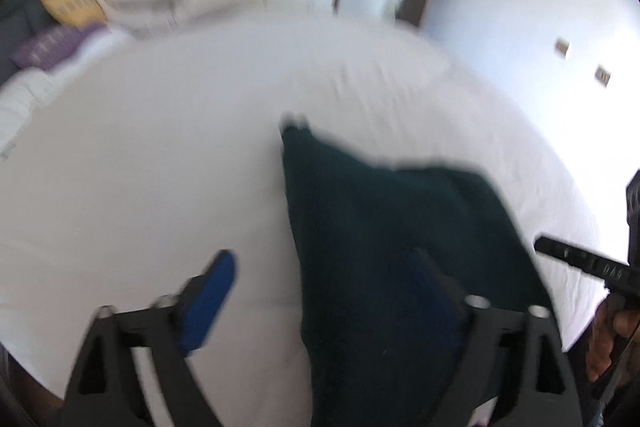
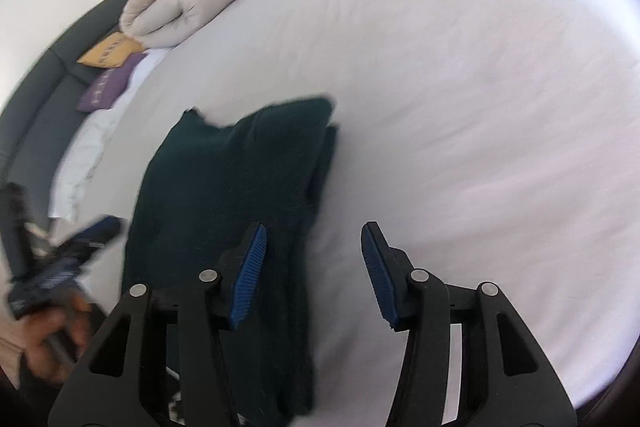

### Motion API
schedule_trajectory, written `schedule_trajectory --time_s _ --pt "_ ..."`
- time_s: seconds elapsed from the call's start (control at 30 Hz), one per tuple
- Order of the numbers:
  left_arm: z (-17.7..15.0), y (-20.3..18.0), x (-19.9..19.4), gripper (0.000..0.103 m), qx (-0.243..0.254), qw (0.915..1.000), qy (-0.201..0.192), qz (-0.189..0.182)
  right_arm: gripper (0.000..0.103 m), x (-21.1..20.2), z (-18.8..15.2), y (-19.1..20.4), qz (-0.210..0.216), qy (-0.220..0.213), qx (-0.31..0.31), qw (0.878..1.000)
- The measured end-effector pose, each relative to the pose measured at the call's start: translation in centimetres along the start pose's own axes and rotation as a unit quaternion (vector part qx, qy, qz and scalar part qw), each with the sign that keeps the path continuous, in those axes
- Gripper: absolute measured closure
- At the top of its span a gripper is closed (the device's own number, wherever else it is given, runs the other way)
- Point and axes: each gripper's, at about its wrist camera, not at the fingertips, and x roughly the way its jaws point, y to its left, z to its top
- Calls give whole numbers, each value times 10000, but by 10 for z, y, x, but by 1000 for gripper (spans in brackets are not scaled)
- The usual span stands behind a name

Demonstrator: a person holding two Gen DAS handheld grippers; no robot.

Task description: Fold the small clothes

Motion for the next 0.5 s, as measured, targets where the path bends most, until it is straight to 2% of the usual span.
schedule_trajectory --time_s 0.1,0.2,0.27,0.3,0.37,0.43,0.47,0.5 --pt "1 -16 -49 0 313 9929 -1062 442 55 -45 -3 4 -332 -476 -212 9981" --pt "1 -36 -92 0 773 9768 -1793 883 47 -87 -5 13 -466 -1051 -251 9931" --pt "2 -47 -110 0 942 9695 -1998 1066 29 -112 -3 24 -489 -1545 -261 9864" --pt "4 -52 -120 0 1004 9663 -2076 1145 23 -130 -5 31 -486 -1923 -275 9797" --pt "5 -57 -138 0 1076 9604 -2234 1270 0 -160 -9 39 -560 -2518 -319 9656" --pt "3 -62 -152 0 1004 9544 -2360 1525 0 -191 -14 52 -649 -3164 -463 9453" --pt "2 -62 -155 0 903 9577 -2295 1484 0 -207 -16 58 -675 -3361 -578 9376" --pt "6 -59 -156 0 813 9649 -2119 1319 0 -220 -17 65 -672 -3484 -723 9321"
